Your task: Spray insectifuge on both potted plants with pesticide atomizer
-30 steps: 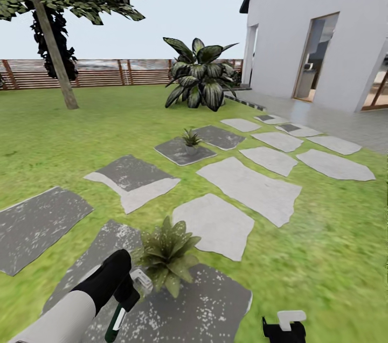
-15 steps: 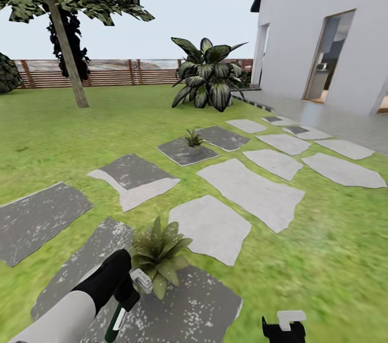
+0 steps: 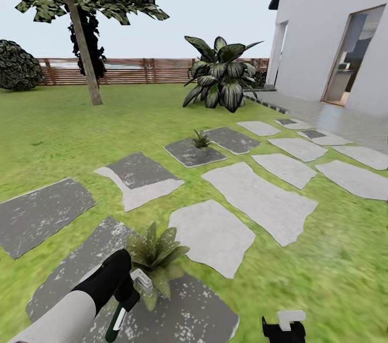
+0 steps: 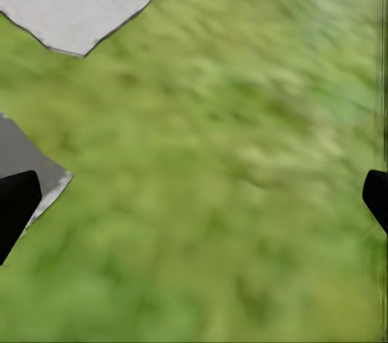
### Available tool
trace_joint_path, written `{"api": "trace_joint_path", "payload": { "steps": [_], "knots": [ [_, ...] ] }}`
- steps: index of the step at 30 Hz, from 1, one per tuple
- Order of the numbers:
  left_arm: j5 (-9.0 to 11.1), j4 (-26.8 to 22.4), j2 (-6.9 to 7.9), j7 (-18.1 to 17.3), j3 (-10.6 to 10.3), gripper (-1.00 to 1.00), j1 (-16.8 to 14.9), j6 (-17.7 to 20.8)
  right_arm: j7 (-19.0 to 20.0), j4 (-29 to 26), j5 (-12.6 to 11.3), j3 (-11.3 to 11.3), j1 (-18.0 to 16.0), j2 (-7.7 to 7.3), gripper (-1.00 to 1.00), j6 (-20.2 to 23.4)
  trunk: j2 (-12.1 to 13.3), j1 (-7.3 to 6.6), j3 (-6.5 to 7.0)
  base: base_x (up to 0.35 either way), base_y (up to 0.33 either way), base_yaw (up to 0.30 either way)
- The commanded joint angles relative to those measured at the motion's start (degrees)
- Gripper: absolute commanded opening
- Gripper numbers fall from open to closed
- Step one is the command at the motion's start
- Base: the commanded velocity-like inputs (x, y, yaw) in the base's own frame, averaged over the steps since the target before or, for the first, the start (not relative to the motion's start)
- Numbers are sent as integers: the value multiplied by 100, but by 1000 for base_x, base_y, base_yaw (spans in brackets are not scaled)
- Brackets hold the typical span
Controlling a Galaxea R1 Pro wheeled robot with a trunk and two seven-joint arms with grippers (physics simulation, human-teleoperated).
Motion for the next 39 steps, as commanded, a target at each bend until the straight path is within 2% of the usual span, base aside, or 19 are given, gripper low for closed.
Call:
{"api": "trace_joint_path", "payload": {
  "steps": [1,13,17,18,19,20,23,27,39],
  "knots": [
    [-57,-11,5,-60,-28,-100,-3,12,-13,7,60,-44,-4,2,100,-18,-3,-1,-6,4,-271,107],
    [-58,-11,-4,-61,-34,-100,-3,12,-13,7,60,-44,-4,11,100,-18,-3,-1,-6,22,-273,256],
    [-27,-11,-3,-99,-34,-100,-7,34,-13,7,60,-44,-4,8,100,-17,-3,-1,-6,194,-221,72],
    [27,-11,-2,-217,-41,-100,-14,102,-13,7,60,-44,-4,9,100,-17,-3,-1,-6,226,-186,10],
    [78,-15,14,-487,-52,-100,-25,241,-13,7,60,-44,-4,10,100,-18,-3,-1,-6,228,-173,4],
    [77,-16,37,-823,-64,-100,-92,358,-13,7,60,-44,-4,11,100,-18,-3,-1,-6,201,-163,2],
    [-8,-5,56,-1249,-107,-100,-233,429,-13,7,60,-44,-4,11,100,-18,-3,-1,-6,174,-152,1],
    [-164,-2,56,-1335,-108,-100,-228,442,-13,7,60,-44,-4,11,100,-18,-3,-1,-6,55,-37,56],
    [-181,-11,7,-1303,-109,-100,-251,425,-13,7,60,-44,-4,19,100,-18,-3,-1,-6,1,-1,266]
  ]
}}
